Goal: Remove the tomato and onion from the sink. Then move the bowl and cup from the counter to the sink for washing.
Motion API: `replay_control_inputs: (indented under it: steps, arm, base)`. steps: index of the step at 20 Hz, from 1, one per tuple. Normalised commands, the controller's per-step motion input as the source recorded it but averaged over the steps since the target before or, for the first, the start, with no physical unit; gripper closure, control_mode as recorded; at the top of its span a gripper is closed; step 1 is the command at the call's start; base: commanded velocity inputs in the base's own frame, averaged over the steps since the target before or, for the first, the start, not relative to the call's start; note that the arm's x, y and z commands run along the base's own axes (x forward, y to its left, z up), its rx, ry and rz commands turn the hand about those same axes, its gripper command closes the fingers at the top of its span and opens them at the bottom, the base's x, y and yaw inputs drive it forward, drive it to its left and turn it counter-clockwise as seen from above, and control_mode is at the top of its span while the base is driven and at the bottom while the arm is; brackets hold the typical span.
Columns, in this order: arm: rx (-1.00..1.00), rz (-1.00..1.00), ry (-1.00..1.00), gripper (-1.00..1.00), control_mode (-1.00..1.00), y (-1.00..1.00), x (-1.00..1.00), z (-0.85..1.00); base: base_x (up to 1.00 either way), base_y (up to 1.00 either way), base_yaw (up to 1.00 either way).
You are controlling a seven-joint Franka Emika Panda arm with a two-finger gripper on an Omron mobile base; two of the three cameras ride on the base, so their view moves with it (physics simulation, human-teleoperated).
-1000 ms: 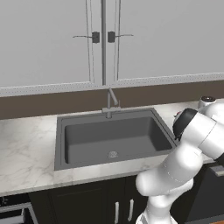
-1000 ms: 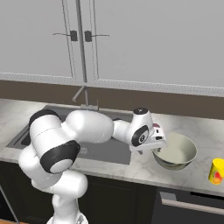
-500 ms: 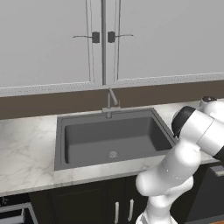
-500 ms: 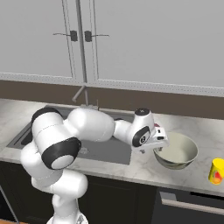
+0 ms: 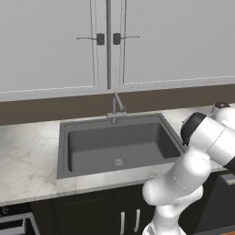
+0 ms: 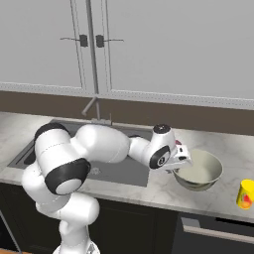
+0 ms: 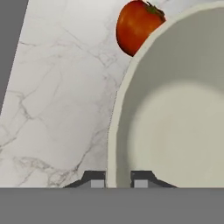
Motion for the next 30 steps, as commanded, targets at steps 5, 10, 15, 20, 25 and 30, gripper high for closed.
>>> replay_control_inputs:
  steps: [5, 10, 15, 20, 25, 30]
  arm:
    - [-0.06, 0.00, -0.12, 1.00, -1.00, 0.03, -0.12, 0.09]
    - [-0.08, 0.00, -0.17, 1.00, -1.00, 0.01, -0.17, 0.30]
    - [-0.10, 0.00, -0.15, 1.00, -1.00, 0.06, -0.17, 0.40]
    - [-0.09, 0.00, -0.07, 1.00, -1.00, 0.08, -0.13, 0.38]
    - [-0.11, 0.01, -0.01, 1.00, -1.00, 0.06, 0.00, 0.32]
    - [-0.12, 0.08, 0.00, 1.00, -1.00, 0.04, 0.00, 0.27]
  base:
    - [0.00, 0.00, 0.00]
    - [0.00, 0.00, 0.00]
    - [0.00, 0.00, 0.00]
    - [0.00, 0.00, 0.00]
    - [0.00, 0.00, 0.00]
    - [0.00, 0.00, 0.00]
